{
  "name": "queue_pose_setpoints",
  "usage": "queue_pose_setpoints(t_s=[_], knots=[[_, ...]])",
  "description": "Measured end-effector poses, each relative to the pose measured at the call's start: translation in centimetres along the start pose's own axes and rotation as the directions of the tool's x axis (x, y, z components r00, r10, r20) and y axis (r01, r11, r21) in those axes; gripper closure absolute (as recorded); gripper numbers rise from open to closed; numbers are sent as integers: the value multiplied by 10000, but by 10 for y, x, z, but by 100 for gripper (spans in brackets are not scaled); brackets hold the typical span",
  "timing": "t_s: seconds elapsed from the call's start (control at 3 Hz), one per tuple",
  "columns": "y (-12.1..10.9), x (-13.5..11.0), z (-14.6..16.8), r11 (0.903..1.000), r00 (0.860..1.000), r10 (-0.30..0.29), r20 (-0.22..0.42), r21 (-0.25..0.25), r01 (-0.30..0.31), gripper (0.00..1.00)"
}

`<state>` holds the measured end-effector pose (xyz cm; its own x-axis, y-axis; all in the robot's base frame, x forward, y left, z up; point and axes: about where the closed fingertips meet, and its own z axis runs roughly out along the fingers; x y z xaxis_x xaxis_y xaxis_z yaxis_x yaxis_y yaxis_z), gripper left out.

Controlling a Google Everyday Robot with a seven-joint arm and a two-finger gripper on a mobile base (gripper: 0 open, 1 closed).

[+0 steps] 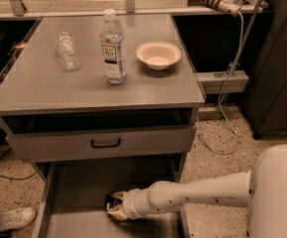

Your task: Pick rxbar chocolate from middle drawer and place on counter

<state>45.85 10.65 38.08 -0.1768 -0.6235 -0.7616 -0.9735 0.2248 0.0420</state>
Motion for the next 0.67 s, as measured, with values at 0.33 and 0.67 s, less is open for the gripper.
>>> queue_pose_setpoints(t_s=[0.33,0.67], knots=[[0,-7,-13,9996,9998,130,-122,259,-127,100],[2,-21,-34,9963,9975,594,-394,639,-568,100]])
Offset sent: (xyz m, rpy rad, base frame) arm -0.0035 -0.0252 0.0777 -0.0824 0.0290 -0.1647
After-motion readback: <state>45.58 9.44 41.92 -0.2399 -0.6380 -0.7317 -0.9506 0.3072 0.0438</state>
